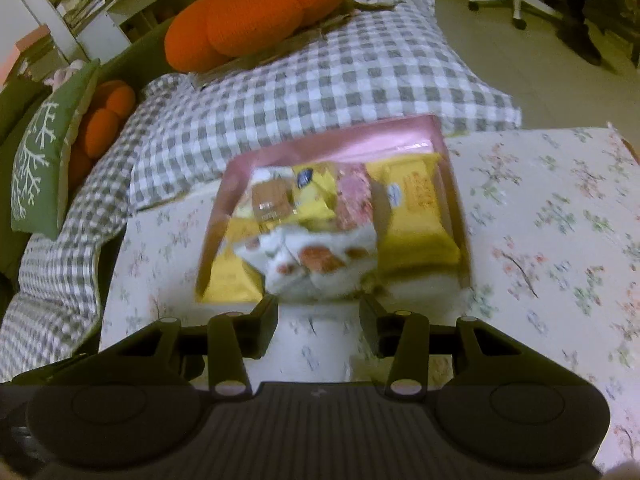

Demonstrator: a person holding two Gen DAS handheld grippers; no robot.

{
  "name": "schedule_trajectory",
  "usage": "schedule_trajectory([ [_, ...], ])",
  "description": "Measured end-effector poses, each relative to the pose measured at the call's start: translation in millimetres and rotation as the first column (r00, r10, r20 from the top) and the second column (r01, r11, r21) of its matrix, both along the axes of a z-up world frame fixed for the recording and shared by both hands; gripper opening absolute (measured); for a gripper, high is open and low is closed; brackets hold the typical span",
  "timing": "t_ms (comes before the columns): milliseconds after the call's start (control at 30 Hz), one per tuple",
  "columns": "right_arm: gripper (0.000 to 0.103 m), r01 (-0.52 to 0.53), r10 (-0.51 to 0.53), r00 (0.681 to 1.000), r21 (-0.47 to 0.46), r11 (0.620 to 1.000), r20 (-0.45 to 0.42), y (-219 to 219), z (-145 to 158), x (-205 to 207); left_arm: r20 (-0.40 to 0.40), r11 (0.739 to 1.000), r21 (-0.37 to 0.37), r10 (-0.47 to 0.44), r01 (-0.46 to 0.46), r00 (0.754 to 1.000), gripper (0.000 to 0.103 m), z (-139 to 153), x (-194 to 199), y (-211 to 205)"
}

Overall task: Organize snacks
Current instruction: 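Move both grippers back toward the remaining snacks beside the box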

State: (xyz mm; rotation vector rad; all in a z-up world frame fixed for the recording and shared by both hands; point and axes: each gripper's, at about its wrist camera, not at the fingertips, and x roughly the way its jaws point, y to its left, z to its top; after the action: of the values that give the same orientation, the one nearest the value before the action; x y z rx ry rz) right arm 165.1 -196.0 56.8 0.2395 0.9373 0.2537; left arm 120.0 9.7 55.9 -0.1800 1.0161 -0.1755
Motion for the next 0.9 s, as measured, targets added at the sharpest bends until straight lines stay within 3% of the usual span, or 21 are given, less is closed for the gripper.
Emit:
schedule_trajectory([
  [267, 0.044, 0.015, -0.016, 0.999, -0.030, 0.999, -0.038, -19, -10, -36, -0.026, 0.999, -0.036, -0.003, 0.002, 1.000, 0.067, -4, -49, -18],
  [533, 0.047, 0.066, -0.070, 0.995, -0.060, 0.996, -0.064, -47, -20, -61, -0.060, 0.998, -0.053, 0.025, -0.029, 0.998, 0.067, -19, -74, -43],
  [600, 0.049, 0.081, -0.084, 0.995, -0.061, 0.995, -0.060, -56, -21, -66, -0.067, 0.998, -0.046, 0.035, -0.038, 0.997, 0.071, -23, -80, -49],
  [767, 0.054, 0.088, -0.091, 0.996, -0.203, 0.975, -0.007, -62, -29, -79, -0.076, 0.998, -0.014, 0.059, -0.060, 0.995, 0.076, -35, -92, -61],
  [900, 0.055, 0.033, -0.047, 0.996, -0.188, 0.982, -0.069, -67, -40, -85, -0.073, 0.996, 0.017, 0.083, -0.082, 0.994, 0.076, -38, -95, -67],
])
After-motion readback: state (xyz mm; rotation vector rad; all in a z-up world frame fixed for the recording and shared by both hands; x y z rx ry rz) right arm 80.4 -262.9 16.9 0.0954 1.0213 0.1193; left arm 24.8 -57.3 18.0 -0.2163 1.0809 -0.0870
